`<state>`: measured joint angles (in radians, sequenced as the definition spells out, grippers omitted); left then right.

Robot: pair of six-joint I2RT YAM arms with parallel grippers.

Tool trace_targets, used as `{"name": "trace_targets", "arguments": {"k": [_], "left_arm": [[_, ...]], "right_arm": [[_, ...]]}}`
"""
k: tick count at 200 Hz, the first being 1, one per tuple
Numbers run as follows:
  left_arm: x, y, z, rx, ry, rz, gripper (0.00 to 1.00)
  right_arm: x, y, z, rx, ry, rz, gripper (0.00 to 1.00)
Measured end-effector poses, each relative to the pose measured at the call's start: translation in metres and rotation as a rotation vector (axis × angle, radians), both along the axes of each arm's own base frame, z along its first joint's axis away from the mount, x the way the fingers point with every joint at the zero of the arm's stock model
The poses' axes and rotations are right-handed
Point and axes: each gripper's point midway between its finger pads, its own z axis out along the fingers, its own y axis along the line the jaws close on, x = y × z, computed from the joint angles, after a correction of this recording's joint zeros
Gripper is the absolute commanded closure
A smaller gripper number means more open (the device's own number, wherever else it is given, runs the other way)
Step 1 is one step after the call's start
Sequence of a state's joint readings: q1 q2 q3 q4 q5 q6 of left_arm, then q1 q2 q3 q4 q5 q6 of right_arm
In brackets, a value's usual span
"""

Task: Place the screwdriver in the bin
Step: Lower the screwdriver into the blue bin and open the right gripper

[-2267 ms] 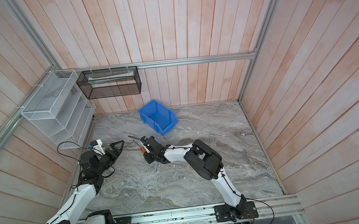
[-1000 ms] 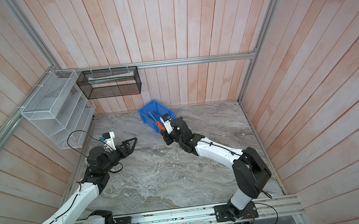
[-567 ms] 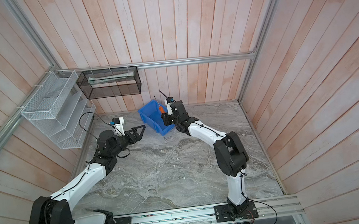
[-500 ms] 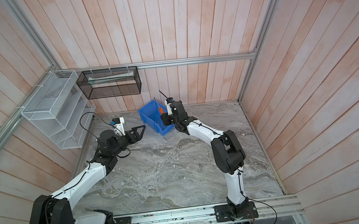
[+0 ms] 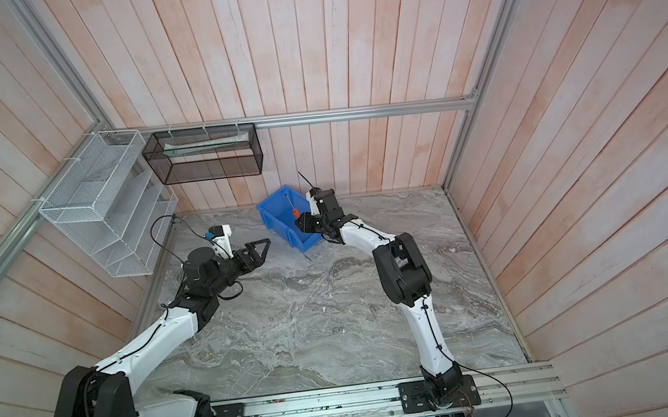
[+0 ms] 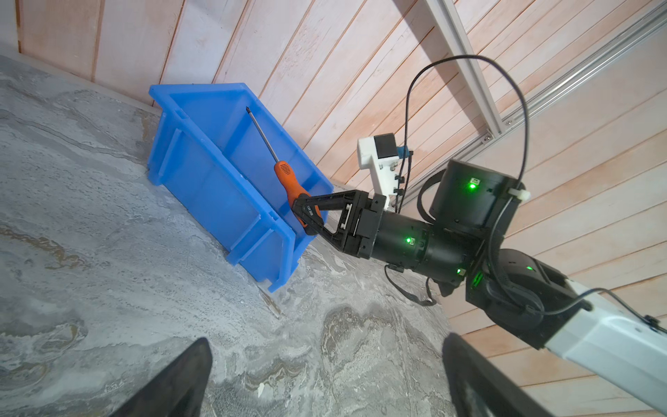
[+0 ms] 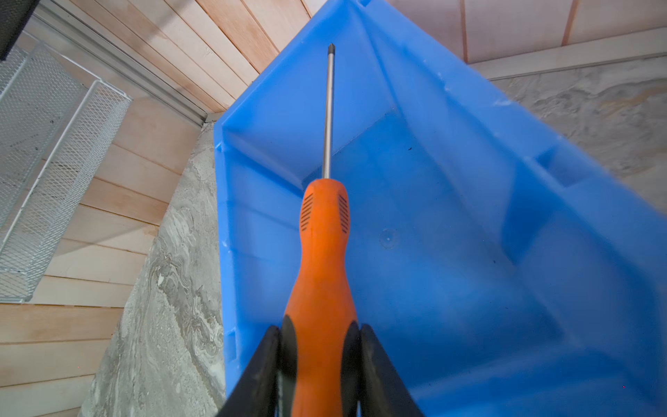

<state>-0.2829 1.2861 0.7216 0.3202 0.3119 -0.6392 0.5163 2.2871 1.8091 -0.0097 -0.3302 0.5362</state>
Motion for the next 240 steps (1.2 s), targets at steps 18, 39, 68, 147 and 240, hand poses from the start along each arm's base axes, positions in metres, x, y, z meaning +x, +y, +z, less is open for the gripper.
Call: {"name": "trace_targets", "arguments": {"k": [18, 39, 68, 147, 240], "left_arm": [[0.0, 0.001, 0.001, 0.001, -0.001, 0.004, 0.0], [0.0, 0.001, 0.001, 0.001, -0.004, 0.007, 0.0], [-0.001, 0.002, -0.001, 0.003, 0.0, 0.01, 0.0], [-0.001, 0.005, -0.005, 0.01, 0.011, 0.024, 0.0], [-0.002, 0.007, -0.012, 0.016, 0.025, 0.034, 0.0]], "right_arm": [[0.002, 0.001, -0.008, 0.005, 0.022, -0.007, 0.93], [0.004, 0.003, -0.017, 0.004, 0.037, -0.011, 0.9], [0.006, 0.004, -0.031, 0.001, 0.064, -0.019, 0.85], [0.005, 0.004, -0.04, 0.01, 0.093, -0.026, 0.73], [0.005, 0.006, -0.038, 0.018, 0.094, -0.021, 0.59]]}}
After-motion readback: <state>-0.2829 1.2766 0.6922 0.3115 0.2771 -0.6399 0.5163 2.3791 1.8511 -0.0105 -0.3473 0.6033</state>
